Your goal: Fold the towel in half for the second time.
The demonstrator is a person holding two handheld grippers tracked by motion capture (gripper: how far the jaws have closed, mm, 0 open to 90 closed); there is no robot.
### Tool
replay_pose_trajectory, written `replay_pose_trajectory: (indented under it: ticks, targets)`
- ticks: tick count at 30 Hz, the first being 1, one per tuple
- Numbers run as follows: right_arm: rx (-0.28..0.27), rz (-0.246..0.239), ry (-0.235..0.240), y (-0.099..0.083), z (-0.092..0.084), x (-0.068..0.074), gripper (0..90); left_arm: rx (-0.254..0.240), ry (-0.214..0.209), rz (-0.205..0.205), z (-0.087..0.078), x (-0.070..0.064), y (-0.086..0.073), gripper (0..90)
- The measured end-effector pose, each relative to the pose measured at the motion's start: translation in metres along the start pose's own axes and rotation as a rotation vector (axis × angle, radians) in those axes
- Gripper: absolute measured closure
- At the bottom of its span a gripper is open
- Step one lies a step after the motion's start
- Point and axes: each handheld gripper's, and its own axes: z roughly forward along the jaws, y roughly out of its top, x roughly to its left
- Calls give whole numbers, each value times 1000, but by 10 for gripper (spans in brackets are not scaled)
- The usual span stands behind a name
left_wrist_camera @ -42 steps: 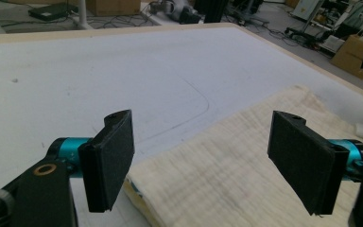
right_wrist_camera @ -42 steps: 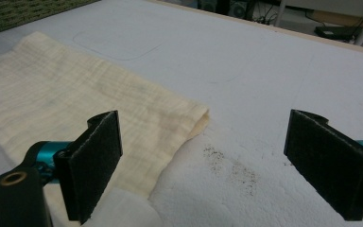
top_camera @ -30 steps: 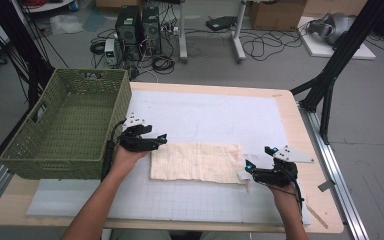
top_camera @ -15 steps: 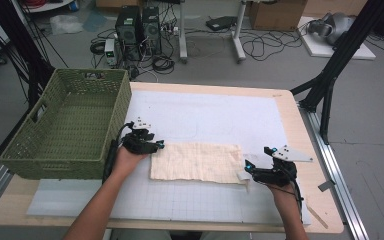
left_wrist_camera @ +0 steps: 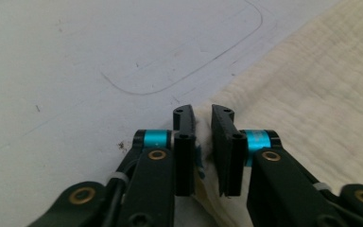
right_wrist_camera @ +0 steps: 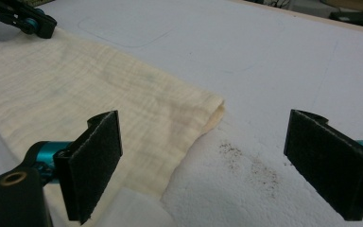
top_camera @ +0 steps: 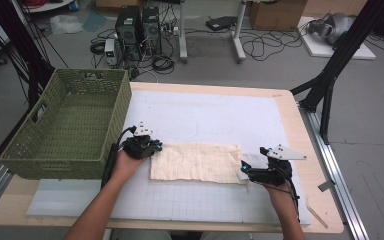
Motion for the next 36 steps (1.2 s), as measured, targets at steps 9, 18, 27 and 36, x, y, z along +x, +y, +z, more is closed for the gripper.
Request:
replay_pose_trajectory:
  ticks: [9, 18, 27, 36]
  targets:
    - [78, 6, 52, 19, 28, -11, 118, -24, -14, -37, -3, 3, 0, 849]
    - [207, -17, 79, 34, 69, -22, 402, -29, -17, -43, -4, 3, -2, 850]
    - [283, -12, 128, 30, 88, -27, 758, -35, -21, -56, -4, 3, -3, 860]
    - [188, -107, 48, 38, 85, -26, 857, -173, 24, -96, -9, 7, 7, 862]
